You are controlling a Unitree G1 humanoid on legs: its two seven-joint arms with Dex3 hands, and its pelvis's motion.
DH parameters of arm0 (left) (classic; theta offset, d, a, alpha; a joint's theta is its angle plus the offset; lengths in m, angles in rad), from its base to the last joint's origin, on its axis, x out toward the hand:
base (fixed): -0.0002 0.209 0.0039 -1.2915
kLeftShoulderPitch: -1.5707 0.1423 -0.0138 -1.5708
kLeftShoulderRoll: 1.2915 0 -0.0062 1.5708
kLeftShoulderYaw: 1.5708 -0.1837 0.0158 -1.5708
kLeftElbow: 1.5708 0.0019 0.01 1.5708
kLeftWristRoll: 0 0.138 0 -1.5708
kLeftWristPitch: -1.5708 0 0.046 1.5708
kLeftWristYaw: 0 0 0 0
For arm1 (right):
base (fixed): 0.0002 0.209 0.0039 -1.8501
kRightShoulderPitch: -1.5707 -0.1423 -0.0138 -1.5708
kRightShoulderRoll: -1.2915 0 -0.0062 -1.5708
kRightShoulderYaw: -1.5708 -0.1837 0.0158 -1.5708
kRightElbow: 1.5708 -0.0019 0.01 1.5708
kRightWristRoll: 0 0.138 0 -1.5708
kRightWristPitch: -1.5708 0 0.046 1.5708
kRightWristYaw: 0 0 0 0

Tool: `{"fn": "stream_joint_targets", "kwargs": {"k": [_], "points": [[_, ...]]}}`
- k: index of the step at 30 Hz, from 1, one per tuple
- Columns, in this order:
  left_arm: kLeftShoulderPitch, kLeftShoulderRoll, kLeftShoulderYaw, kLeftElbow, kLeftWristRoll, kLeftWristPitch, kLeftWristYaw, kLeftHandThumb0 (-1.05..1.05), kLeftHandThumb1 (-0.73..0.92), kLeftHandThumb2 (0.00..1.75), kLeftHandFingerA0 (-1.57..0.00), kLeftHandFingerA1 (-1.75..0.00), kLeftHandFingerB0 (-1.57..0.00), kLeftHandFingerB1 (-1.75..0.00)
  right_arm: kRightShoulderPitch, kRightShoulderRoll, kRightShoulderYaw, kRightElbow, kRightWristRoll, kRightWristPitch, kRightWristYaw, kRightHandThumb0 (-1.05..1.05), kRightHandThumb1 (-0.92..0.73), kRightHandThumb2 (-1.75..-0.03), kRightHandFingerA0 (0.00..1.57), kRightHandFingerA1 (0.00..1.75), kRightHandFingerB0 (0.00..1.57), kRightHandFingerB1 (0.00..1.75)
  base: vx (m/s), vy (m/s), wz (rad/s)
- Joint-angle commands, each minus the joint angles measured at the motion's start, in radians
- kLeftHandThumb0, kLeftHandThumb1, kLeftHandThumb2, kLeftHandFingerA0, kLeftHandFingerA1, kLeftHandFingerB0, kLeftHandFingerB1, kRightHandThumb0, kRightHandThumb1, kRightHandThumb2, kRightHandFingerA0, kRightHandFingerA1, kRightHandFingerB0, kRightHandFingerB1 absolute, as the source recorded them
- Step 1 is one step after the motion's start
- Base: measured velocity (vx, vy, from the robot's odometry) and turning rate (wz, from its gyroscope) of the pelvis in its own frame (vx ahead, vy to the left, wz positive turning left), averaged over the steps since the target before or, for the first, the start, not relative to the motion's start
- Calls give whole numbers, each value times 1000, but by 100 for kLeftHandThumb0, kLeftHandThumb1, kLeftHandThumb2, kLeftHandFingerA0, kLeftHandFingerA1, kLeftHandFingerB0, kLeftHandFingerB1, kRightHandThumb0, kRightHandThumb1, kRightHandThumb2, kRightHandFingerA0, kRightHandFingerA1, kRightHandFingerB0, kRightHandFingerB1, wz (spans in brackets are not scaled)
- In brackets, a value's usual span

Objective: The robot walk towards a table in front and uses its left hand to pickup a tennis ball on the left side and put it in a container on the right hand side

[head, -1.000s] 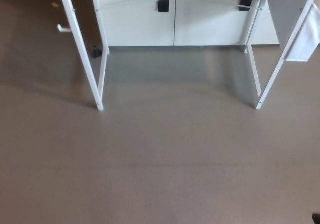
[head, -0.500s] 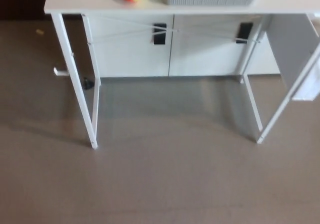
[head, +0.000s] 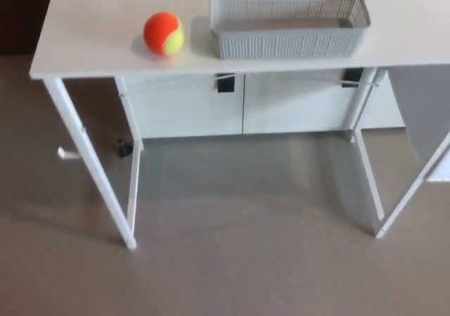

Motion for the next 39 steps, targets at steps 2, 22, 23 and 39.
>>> {"fn": "stream_joint_targets", "kwargs": {"k": [2, 22, 23, 39], "points": [[-28, 23, 5, 27, 21, -33, 1, -9, 41, 98, -20, -62, -9, -52, -18, 4, -6, 12, 8, 17, -10, -15, -55, -56, 46, 41, 35, 36, 379, 214, 26], [-68, 36, -2, 53, 38, -35, 2, -9, 43, 98, -19, -60, -9, -51, -51, 7, -26, 24, 47, 72, 25, -18, -58, -57, 43, 38, 31, 34, 274, 4, 6], [-64, 36, -3, 49, 39, -35, 2, -9, 43, 98, -19, -60, -9, -51, -47, 3, -24, 11, 43, 85, 26, -18, -58, -57, 43, 38, 31, 34, 194, -103, -4], [-80, 42, -3, 53, 30, 2, -12, -6, 43, 97, -20, -61, -13, -53, -97, -2, -26, 140, 15, -29, 31, -13, -58, -56, 43, 41, 33, 36, 176, 80, -11]]}}
